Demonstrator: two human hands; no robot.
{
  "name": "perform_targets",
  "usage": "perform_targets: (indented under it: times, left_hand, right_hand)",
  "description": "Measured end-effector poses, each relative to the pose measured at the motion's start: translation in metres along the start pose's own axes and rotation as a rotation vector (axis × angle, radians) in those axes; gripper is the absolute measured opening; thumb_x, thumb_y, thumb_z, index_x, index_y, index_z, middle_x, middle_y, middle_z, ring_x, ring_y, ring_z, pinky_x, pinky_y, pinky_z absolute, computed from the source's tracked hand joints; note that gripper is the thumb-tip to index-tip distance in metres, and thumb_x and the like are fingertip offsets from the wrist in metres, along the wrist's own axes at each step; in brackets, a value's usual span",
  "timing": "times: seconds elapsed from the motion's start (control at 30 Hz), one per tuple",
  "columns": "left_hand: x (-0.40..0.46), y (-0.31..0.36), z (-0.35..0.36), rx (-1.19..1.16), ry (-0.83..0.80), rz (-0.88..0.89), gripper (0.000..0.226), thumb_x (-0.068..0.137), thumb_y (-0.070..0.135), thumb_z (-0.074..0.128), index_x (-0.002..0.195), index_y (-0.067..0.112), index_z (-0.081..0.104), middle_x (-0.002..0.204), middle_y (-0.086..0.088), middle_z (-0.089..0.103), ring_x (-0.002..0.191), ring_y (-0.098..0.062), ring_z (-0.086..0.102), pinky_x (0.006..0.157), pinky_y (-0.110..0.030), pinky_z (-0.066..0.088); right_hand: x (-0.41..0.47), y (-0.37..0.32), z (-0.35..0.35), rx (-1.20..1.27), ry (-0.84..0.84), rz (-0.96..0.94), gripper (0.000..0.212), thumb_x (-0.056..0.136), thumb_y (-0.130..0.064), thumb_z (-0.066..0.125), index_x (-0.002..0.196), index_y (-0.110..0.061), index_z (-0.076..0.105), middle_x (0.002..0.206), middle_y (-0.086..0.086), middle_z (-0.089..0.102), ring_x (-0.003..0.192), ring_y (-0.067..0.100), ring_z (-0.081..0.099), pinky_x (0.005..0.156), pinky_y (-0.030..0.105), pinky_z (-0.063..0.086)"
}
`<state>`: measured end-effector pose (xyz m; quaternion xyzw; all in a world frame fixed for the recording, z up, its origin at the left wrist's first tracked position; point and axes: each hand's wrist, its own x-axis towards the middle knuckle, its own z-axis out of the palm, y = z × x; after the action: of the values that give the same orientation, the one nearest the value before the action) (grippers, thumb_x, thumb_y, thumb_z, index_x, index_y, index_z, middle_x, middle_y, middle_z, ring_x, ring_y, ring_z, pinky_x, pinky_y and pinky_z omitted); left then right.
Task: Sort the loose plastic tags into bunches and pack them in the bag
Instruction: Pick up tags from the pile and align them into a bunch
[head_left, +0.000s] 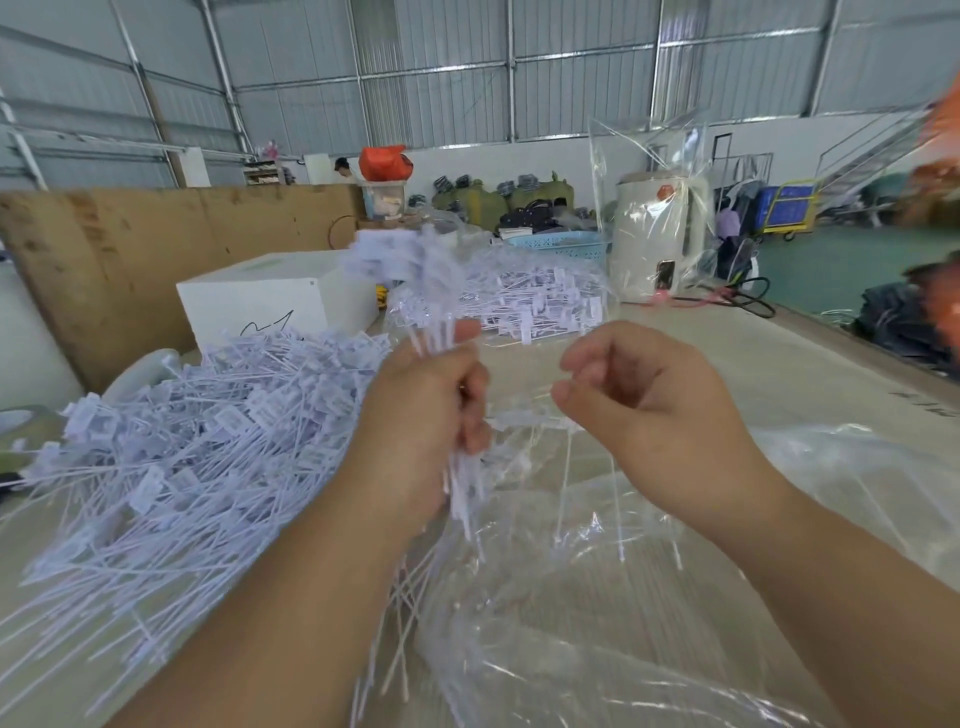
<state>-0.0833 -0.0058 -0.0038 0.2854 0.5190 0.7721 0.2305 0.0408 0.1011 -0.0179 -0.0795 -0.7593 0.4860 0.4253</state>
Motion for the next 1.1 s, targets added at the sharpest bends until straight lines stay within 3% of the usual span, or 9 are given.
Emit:
perform_targets:
  times: [0.1,0.23,0.33,0.43,0.5,0.7,0.9,1.03,1.1]
  left_hand:
    - [0.013,0.012,-0.019,0.089,0.145,-0.040,0.017,0.094,0.002,0.046,0.086,0.014,0.054,0.055,-0.002,0.046,0.033,-0.009,0.027,0.035,-0.013,0.024]
    - [0.034,0.015,-0.051,0.695,0.331,0.034,0.019,0.089,0.007,0.050,0.075,0.020,0.044,0.072,-0.009,0.047,0.051,-0.021,0.039,0.050,-0.027,0.033]
    - [0.036,0.010,-0.065,1.081,0.303,0.077,0.007,0.093,0.019,0.050,0.092,0.013,0.048,0.088,-0.009,0.053,0.069,-0.020,0.049,0.056,-0.030,0.035]
    - [0.038,0.003,-0.069,1.459,0.277,-0.068,0.035,0.097,0.021,0.044,0.128,0.005,0.045,0.124,-0.017,0.050,0.108,-0.033,0.053,0.081,-0.037,0.045]
    - [0.037,0.001,-0.068,1.684,0.228,-0.148,0.042,0.097,0.020,0.042,0.136,0.004,0.043,0.139,-0.018,0.040,0.125,-0.037,0.043,0.093,-0.041,0.044]
    - [0.030,0.002,-0.063,1.796,0.272,-0.130,0.062,0.092,0.050,0.049,0.142,0.014,0.035,0.145,-0.013,0.034,0.133,-0.035,0.032,0.102,-0.047,0.033]
    - [0.023,0.004,-0.054,1.777,0.221,-0.058,0.061,0.086,0.050,0.050,0.138,0.020,0.039,0.144,-0.008,0.035,0.132,-0.034,0.031,0.104,-0.049,0.029]
    - [0.011,-0.002,-0.039,1.548,0.191,0.352,0.050,0.089,0.038,0.057,0.135,0.020,0.050,0.140,-0.002,0.044,0.128,-0.027,0.039,0.106,-0.043,0.032]
    - [0.001,-0.006,-0.024,1.288,-0.006,0.533,0.039,0.089,0.036,0.060,0.126,0.023,0.059,0.122,0.005,0.057,0.113,-0.015,0.050,0.097,-0.034,0.041]
  right_hand:
    - [-0.004,-0.007,-0.004,-0.114,-0.154,-0.078,0.017,0.085,-0.004,0.069,0.070,-0.012,0.065,0.056,0.002,0.048,0.049,0.007,0.039,0.048,0.016,0.033]
    - [-0.004,-0.010,-0.010,-0.310,-0.287,-0.103,0.019,0.086,-0.013,0.070,0.068,-0.017,0.065,0.051,-0.010,0.049,0.045,0.002,0.039,0.047,0.015,0.033]
    - [-0.001,-0.011,-0.017,-0.411,-0.347,-0.020,0.019,0.085,-0.019,0.069,0.067,-0.020,0.064,0.050,-0.012,0.049,0.044,0.002,0.041,0.046,0.013,0.033]
    - [0.000,-0.012,-0.022,-0.542,-0.454,0.041,0.018,0.085,-0.028,0.069,0.068,-0.024,0.064,0.053,-0.012,0.053,0.046,0.003,0.046,0.048,0.014,0.035]
    - [0.000,-0.013,-0.022,-0.600,-0.504,0.068,0.016,0.085,-0.032,0.068,0.071,-0.026,0.064,0.056,-0.014,0.056,0.049,0.002,0.049,0.051,0.015,0.036]
    - [-0.001,-0.023,-0.024,-0.662,-0.638,0.233,0.022,0.085,-0.035,0.068,0.067,-0.024,0.062,0.058,-0.014,0.062,0.050,0.000,0.055,0.056,0.021,0.043]
    - [-0.006,-0.034,-0.029,-0.847,-0.874,0.507,0.015,0.081,-0.034,0.068,0.077,-0.020,0.071,0.069,-0.006,0.071,0.066,0.007,0.069,0.063,0.022,0.050]
    - [-0.008,-0.032,-0.023,-1.142,-0.853,0.405,0.025,0.086,-0.037,0.062,0.094,-0.014,0.071,0.089,-0.001,0.070,0.081,0.015,0.065,0.066,0.026,0.047]
    - [-0.006,-0.024,-0.024,-1.209,-0.777,0.380,0.031,0.091,-0.032,0.056,0.108,-0.008,0.067,0.108,0.007,0.067,0.099,0.021,0.065,0.080,0.031,0.051]
